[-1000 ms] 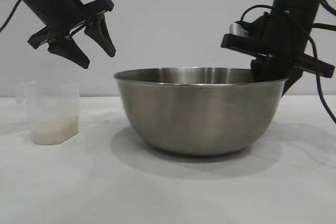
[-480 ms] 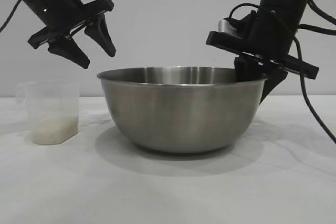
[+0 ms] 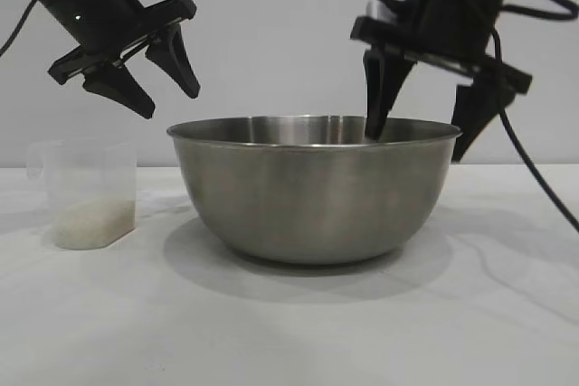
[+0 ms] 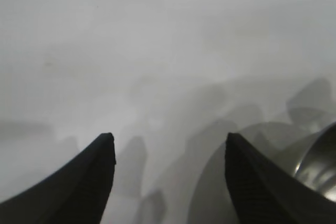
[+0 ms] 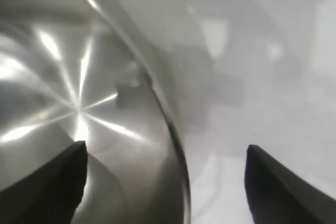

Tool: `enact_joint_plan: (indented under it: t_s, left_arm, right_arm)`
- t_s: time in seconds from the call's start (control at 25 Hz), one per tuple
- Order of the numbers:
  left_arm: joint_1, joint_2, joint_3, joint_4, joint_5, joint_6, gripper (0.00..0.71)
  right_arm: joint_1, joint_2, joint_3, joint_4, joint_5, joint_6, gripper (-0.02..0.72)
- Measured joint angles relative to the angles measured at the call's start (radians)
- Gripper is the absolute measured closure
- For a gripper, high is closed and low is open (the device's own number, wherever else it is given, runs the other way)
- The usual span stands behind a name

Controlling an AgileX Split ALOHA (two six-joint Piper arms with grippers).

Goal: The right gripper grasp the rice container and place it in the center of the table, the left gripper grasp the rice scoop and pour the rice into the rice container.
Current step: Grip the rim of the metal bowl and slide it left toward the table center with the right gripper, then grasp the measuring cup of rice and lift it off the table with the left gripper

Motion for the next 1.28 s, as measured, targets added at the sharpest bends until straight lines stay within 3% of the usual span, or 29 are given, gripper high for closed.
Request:
enact_joint_plan:
  t_s: [0.2, 0.32, 0.64, 0.92, 1.28]
  left_arm:
    - [0.000, 0.000, 0.000, 0.000, 0.000, 0.000, 0.308]
    - [0.000, 0.000, 0.000, 0.000, -0.002, 0.000, 0.308]
    - [0.000, 0.000, 0.000, 0.000, -0.009, 0.000, 0.308]
    - [0.000, 0.000, 0.000, 0.000, -0.018, 0.000, 0.308]
    - [0.000, 0.000, 0.000, 0.000, -0.018, 0.000, 0.308]
  right_arm:
    - [-0.007, 0.000, -0.109, -0.152, 0.050, 0.002, 0.194]
    - [-0.046, 0.000, -0.122, -0.177, 0.056, 0.002, 0.194]
    - [-0.210, -0.071, -0.122, -0.153, 0.064, 0.004, 0.194]
    - [-0.248, -0.275, -0.109, -0.151, 0.072, 0.004, 0.194]
    - [-0.248, -0.722, 0.228, -0.155, 0.081, 0.004, 0.194]
